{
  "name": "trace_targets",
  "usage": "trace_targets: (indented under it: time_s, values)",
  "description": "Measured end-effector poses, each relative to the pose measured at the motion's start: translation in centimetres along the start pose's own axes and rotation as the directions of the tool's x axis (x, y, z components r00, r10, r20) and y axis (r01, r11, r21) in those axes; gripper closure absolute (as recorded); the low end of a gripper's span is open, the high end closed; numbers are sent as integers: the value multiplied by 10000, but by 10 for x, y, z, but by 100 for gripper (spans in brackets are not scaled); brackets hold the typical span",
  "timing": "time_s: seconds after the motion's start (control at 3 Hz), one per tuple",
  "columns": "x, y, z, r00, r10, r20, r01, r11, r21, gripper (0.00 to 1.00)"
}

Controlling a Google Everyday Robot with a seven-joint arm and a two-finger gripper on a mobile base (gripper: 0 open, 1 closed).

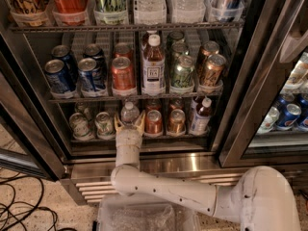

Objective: Pick water bottle from bottom shelf of fridge

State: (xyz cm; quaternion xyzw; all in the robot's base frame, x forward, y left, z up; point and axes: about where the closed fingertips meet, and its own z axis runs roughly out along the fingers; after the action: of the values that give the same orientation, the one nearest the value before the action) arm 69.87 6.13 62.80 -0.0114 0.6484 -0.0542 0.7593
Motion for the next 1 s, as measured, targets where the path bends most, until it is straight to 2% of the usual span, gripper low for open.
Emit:
trace_targets:
  time_s: [0.33,0.67,1.0]
  values:
    - [13,3,7,9998,30,-190,-31,10000,-84,45]
    - [12,3,7,9998,45,-207,-47,9999,-110,68]
    - [15,-11,-8,9988,441,208,-440,9990,-80,91]
